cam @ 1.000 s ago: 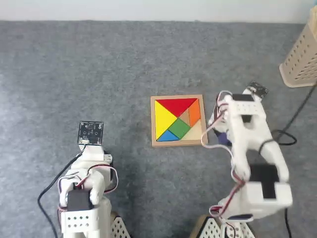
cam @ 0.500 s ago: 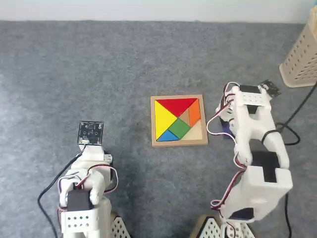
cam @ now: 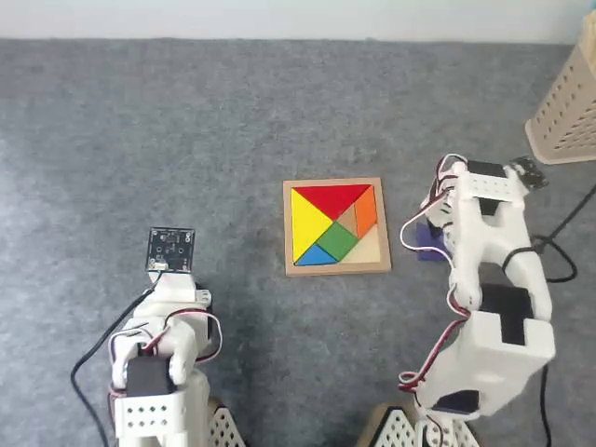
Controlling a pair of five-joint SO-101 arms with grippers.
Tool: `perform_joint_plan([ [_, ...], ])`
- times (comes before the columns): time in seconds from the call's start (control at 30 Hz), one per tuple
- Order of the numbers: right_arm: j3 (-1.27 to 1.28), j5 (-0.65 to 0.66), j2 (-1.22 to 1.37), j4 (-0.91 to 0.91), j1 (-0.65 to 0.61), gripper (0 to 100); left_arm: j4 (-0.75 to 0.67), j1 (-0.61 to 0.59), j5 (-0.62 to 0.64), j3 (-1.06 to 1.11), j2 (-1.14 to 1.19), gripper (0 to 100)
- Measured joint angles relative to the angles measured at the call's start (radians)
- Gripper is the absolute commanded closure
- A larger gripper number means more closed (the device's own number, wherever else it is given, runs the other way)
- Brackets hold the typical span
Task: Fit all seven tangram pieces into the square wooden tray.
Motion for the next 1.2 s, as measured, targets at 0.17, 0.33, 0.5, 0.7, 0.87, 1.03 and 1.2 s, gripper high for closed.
perform_joint_plan([
  [0.17, 0.0, -0.015, 0.014, -0.032, -0.026, 72.3, 0.0, -0.002, 0.0, 0.0, 0.0, 99],
  [0.33, -0.002, -0.063, 0.044, -0.06, -0.021, 72.4, 0.0, 0.0, 0.0, 0.0, 0.0, 99],
  [0.5, -0.011, -0.097, 0.054, -0.06, -0.02, 80.1, 0.0, 0.0, 0.0, 0.0, 0.0, 99],
  [0.7, -0.023, -0.057, 0.055, -0.054, 0.026, 89.4, 0.0, -0.002, 0.0, 0.0, 0.0, 99],
  [0.87, -0.052, 0.187, 0.061, -0.017, 0.057, 89.7, 0.0, 0.002, 0.0, 0.0, 0.0, 99],
  [1.03, -0.087, 0.443, 0.066, -0.017, 0.057, 90.1, 0.0, -0.002, 0.0, 0.0, 0.0, 99],
  [1.2, -0.199, 0.7, 0.066, 0.034, 0.072, 89.9, 0.0, 0.0, 0.0, 0.0, 0.0, 99],
])
